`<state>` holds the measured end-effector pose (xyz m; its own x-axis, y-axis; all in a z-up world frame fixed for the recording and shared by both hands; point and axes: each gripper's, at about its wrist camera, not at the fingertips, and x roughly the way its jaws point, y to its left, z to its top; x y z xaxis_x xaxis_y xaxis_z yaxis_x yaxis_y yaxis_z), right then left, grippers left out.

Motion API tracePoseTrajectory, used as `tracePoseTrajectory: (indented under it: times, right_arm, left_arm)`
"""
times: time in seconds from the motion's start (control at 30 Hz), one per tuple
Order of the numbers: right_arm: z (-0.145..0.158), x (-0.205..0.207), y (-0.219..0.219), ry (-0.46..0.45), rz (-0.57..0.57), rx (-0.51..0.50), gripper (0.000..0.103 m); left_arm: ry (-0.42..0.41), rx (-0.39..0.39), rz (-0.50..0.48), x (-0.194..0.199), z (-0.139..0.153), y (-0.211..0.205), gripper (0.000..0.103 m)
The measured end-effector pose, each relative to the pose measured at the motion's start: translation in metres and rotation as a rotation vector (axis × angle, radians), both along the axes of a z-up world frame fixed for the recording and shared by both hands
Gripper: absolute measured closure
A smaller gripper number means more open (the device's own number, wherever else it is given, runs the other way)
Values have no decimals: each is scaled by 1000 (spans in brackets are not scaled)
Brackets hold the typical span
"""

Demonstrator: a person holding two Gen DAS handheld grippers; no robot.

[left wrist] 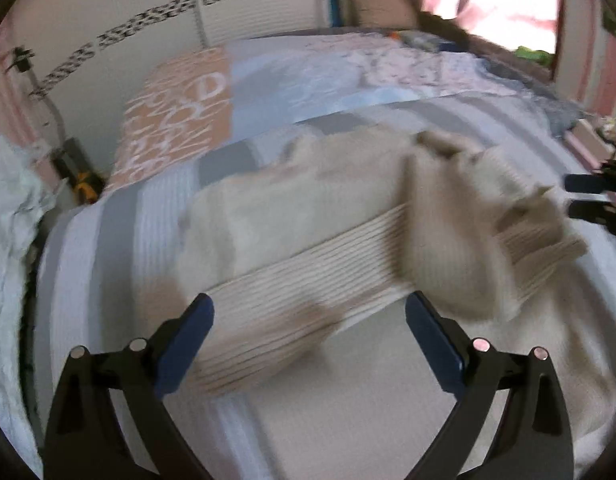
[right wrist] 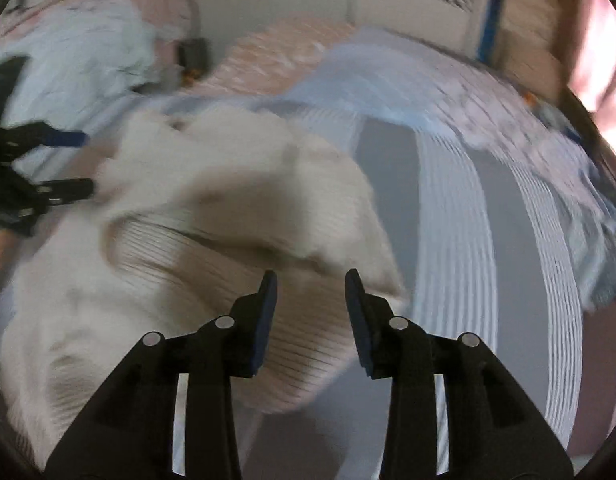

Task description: Fold small clothes

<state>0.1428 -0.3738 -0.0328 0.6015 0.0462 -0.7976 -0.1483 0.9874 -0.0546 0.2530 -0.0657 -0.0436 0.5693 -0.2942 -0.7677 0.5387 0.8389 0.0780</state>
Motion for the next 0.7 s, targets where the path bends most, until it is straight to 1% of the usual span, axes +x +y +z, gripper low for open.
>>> tracePoseTrajectory:
  times: [0.03,0.1,0.17,0.23,0.3,0.33,0.37,0.4,0.43,0.47,0.5,0.53,0.6,0.63,0.7]
  right_arm:
    - [-5,0,-6,18,-21,-13,67]
    - [-14,-2,-11,46,-30,-1,67]
    - [-21,-6,-12,69,-41,7,67]
    - [-28,-9,-12,85,-58,10,68]
    - [-35,0,-11,90,-57,11,76]
    - [-37,0,-12,91,-55,2,83]
    - [-38,0,-8,86,-52,-23,87]
    - [-41,2,-2,79,-37,-69,89]
    - [-41,4,3,71,-22,-115,91]
    - [-41,5,9,59,-2,-180,92]
    - [-40,5,13,49,12,-218,92]
    - [-39,5,18,35,26,-257,93]
    - [-38,5,31,4,56,-351,94]
    - [-39,6,35,3,68,-381,94]
    - [-45,10,43,11,87,-412,94]
  left_arm:
    - [-2,3,-24,-2,4,-15,6]
    - [1,22,-70,-2,8,-43,6]
    - [10,65,-102,-3,5,-73,6]
    - [26,109,-130,-3,-2,-95,6]
    - [57,186,-125,5,-18,-113,7]
    - [71,204,-118,9,-26,-118,12]
    - [93,215,-115,15,-34,-120,33]
    - [114,220,-111,18,-39,-120,49]
    - [140,208,-103,22,-42,-116,65]
    - [170,147,-91,27,-41,-106,72]
    - [165,115,-61,29,-38,-95,77]
    - [151,108,-31,30,-35,-86,78]
    - [122,74,25,27,-27,-55,78]
    - [119,67,39,25,-25,-44,77]
    - [93,46,122,12,-22,-6,72]
